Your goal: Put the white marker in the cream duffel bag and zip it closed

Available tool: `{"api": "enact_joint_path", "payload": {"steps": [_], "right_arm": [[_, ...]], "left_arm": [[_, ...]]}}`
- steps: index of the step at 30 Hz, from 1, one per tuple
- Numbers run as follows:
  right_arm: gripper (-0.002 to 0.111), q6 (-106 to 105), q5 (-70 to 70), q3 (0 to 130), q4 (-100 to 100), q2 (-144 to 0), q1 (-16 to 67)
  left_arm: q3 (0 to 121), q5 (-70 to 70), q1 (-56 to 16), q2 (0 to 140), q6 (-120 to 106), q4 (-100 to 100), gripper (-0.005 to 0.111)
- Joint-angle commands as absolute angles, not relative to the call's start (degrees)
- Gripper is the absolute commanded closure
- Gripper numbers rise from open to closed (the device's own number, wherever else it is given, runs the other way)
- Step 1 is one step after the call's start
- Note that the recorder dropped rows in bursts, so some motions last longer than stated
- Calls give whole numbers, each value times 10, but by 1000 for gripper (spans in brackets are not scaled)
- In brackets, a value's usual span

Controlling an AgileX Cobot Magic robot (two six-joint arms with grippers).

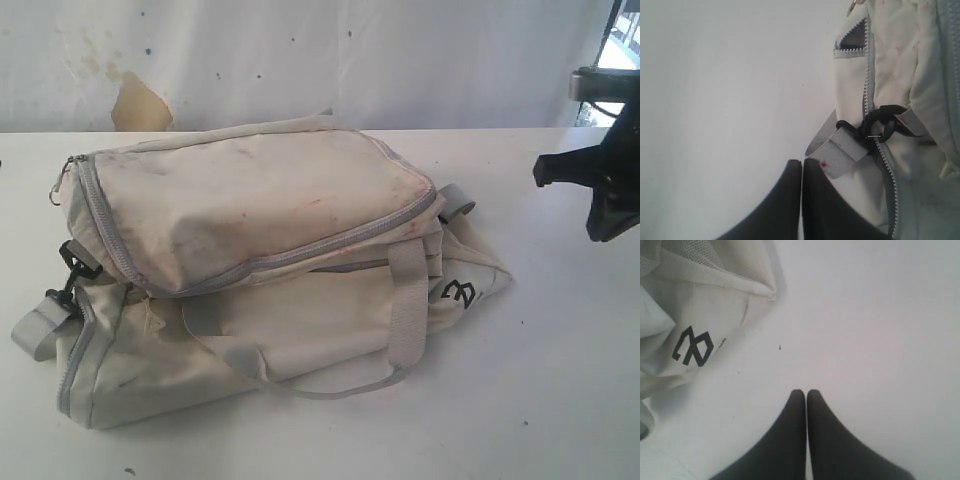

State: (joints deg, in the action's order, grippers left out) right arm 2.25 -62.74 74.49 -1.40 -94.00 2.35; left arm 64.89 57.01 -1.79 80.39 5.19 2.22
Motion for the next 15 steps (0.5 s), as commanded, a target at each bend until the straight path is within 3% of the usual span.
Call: {"api": "enact_joint_path", "payload": {"steps": [1, 15], "right_arm": [[108, -3, -610, 706, -14, -907, -2], [108, -48, -577, 620, -15, -786, -6]], "left_arm": [[653, 558, -19, 797, 52, 26, 107], [653, 568, -19, 756, 40, 26, 107]]}}
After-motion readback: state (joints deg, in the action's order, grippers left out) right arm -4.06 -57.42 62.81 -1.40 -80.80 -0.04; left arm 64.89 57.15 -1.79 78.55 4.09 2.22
